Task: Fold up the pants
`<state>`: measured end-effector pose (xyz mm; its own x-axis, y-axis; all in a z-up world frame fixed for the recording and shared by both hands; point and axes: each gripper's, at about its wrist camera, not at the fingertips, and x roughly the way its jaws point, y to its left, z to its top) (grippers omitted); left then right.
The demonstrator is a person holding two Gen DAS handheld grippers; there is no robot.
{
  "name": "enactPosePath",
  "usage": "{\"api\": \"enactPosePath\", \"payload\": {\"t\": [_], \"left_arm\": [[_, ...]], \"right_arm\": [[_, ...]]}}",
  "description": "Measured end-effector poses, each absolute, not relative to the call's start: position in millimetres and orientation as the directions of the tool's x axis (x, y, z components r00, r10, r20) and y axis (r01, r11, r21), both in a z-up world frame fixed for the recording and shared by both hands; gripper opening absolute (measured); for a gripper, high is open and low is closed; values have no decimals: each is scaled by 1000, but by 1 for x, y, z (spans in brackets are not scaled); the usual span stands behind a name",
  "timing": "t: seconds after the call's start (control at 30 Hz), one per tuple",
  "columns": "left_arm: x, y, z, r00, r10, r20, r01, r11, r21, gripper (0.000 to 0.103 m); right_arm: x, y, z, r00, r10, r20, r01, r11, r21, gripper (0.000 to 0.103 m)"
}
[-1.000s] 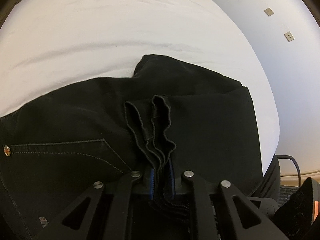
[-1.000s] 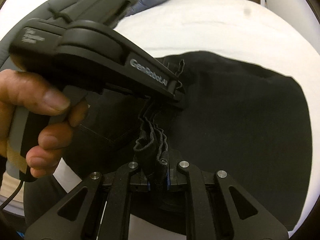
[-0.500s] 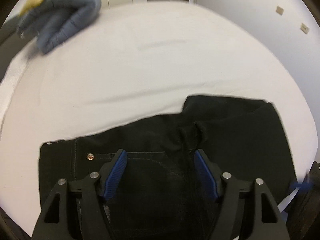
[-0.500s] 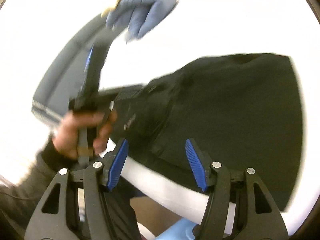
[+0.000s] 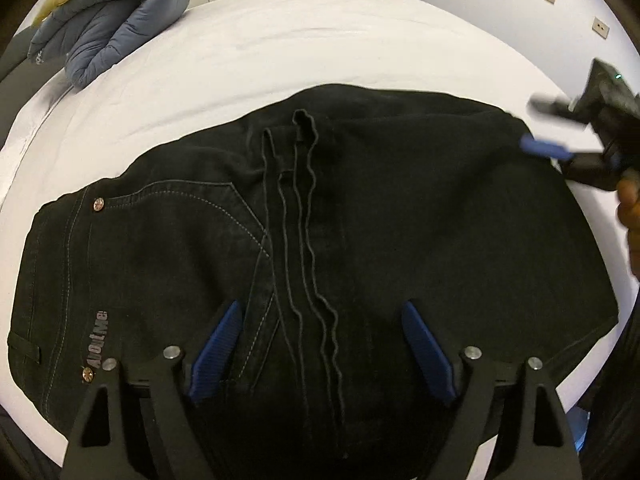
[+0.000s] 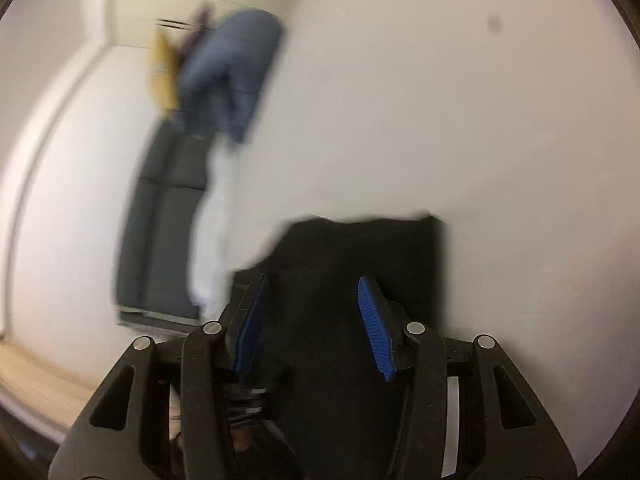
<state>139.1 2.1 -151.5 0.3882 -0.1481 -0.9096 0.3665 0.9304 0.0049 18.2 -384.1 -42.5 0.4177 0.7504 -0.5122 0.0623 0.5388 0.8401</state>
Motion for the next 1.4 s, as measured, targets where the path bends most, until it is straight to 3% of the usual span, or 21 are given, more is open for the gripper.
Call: {"api": "enactPosePath", "payload": {"t": [0.03, 0.3, 0.43, 0.53, 0.77, 0.97, 1.03, 1.1, 1.13, 1.2, 1.33, 1.4], "left_arm": [[137, 4, -152, 387, -149, -910, 365, 931, 3, 86], [137, 4, -151, 396, -147, -906, 353, 936, 3, 89], [144, 5, -157, 398, -146, -906, 344, 939, 0, 89], [144, 4, -158, 398, -145, -906, 341, 940, 0, 89], [145, 6, -158, 399, -149, -905, 340, 941, -5, 89], [145, 6, -159, 398, -156, -904, 338, 941, -13, 89], [146, 7, -159, 399, -159, -903, 338, 941, -16, 89], [146, 7, -159, 397, -160, -904, 338, 941, -18, 90], [146, 6, -159, 396, -159, -904, 337, 941, -17, 90], [146, 6, -159, 397, -157, -904, 337, 941, -16, 90], [146, 8, -160, 401, -163, -901, 334, 942, -22, 90], [146, 8, -158, 398, -167, -902, 331, 943, -29, 90]], "right_arm": [[10, -382, -49, 414, 755, -507, 59, 534, 843, 36], [-89, -351, -58, 321, 835, -447, -25, 479, 877, 35], [-140, -339, -44, 256, 844, -471, -60, 500, 864, 35], [-163, -338, -25, 220, 810, -543, -112, 574, 811, 37], [-114, -347, 23, 357, 832, -425, -172, 506, 845, 37], [-61, -338, 19, 356, 834, -421, -128, 490, 862, 37], [-54, -335, 6, 345, 832, -435, -86, 489, 868, 39], [-47, -329, -17, 325, 781, -533, 7, 562, 827, 49], [-46, -327, -35, 308, 754, -580, 67, 591, 804, 42], [-52, -329, -34, 366, 737, -568, 49, 594, 803, 36], [-54, -320, -13, 346, 684, -642, 41, 673, 739, 37], [-52, -311, 6, 357, 693, -627, 17, 666, 746, 39]]}}
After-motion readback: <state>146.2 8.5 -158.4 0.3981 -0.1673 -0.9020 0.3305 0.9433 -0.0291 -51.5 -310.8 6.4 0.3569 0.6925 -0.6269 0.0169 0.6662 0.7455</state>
